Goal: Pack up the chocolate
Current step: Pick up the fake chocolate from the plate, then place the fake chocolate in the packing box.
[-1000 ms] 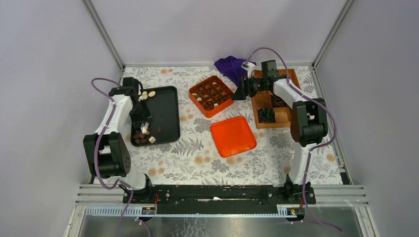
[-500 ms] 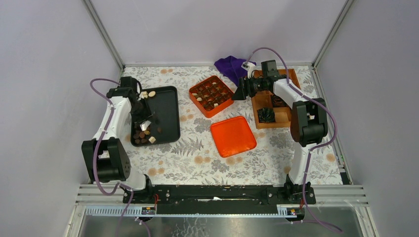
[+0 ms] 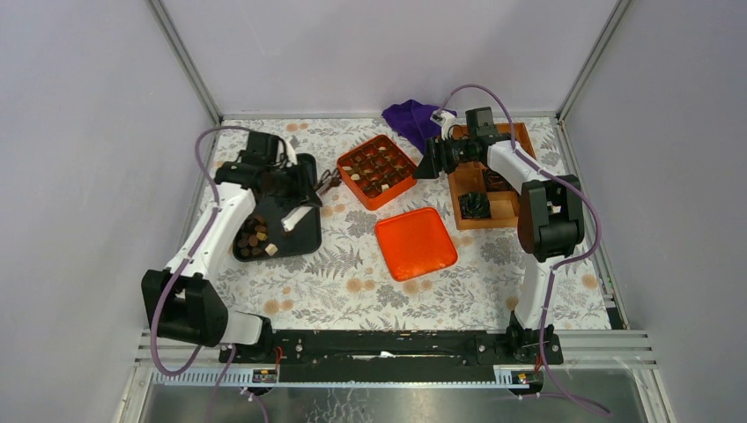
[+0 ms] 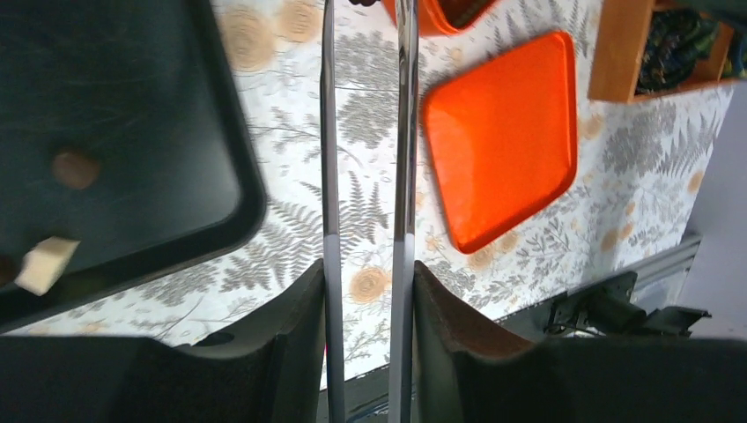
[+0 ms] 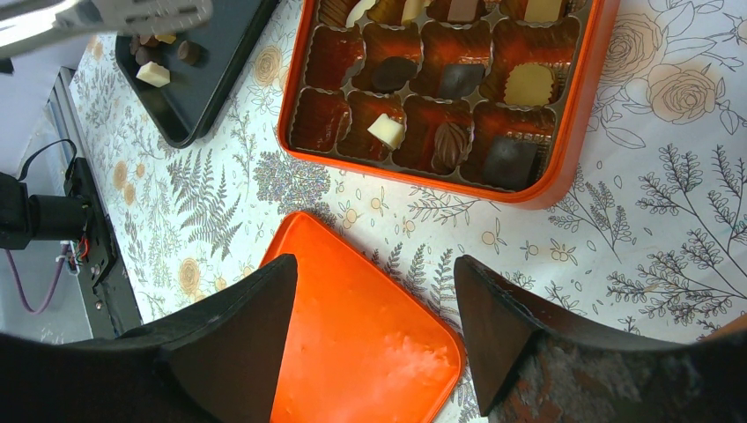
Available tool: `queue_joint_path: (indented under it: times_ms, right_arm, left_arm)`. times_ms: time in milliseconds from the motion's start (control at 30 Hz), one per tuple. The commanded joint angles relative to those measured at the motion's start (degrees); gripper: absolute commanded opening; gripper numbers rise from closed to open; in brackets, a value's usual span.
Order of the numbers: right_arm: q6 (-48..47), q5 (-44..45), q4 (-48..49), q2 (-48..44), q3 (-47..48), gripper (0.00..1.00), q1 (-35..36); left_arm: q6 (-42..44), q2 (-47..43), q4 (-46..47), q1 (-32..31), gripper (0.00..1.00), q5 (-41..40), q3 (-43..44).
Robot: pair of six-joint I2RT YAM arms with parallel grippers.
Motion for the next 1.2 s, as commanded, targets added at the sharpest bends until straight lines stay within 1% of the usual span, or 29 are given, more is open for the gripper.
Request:
queue_joint_path:
  times_ms: [0,167,367,500,567,667,967,1167]
  right_arm:
    - [0.2,-1.5,1.1,-3.3,0.5,0.73,-0.3]
    - [0.1,-1.3,1.0,-3.4,0.5,0.73,-0.2]
    - [0.0,-1.3,0.9,-3.4,0.4,0.73,-0.2]
    - [-0.2,-1.3,0.9,-3.2,0.4,0.73,-0.3]
    - [-0.2,-1.2,0.9,-3.1,0.4,0.73,-0.2]
    - [-0.3,-1.2,0.8,-2.9,0.5,0.73,-0.3]
    - [-0.3,-1.3,0.8,-2.5,0.5,0.73,-0.2]
    - [-0.2,-1.3,0.9,-2.6,0.5,0.73,-0.3]
  left_arm:
    - [-3.3,2.9,6.0,-6.0,0.00,-0.1,2.8]
    - [-4.2,8.2,6.0,-13.0,0.01,-4.5,7.6]
    - [-4.0,14.4,4.2,-17.1,0.05,-8.1,12.8]
    - [-2.8,17.1,1.0,-18.5,0.09,-10.6,16.1]
    - [-2.6,17.7,0.1,-19.0,0.14,-11.5,16.8]
    - [-2.3,18.0,-1.0,-19.4,0.21,-12.4,17.2]
    - [-1.7,18.1,-2.8,-20.8,0.36,-13.6,17.2]
    - [-1.6,18.0,-3.0,-21.3,0.44,-14.9,17.0]
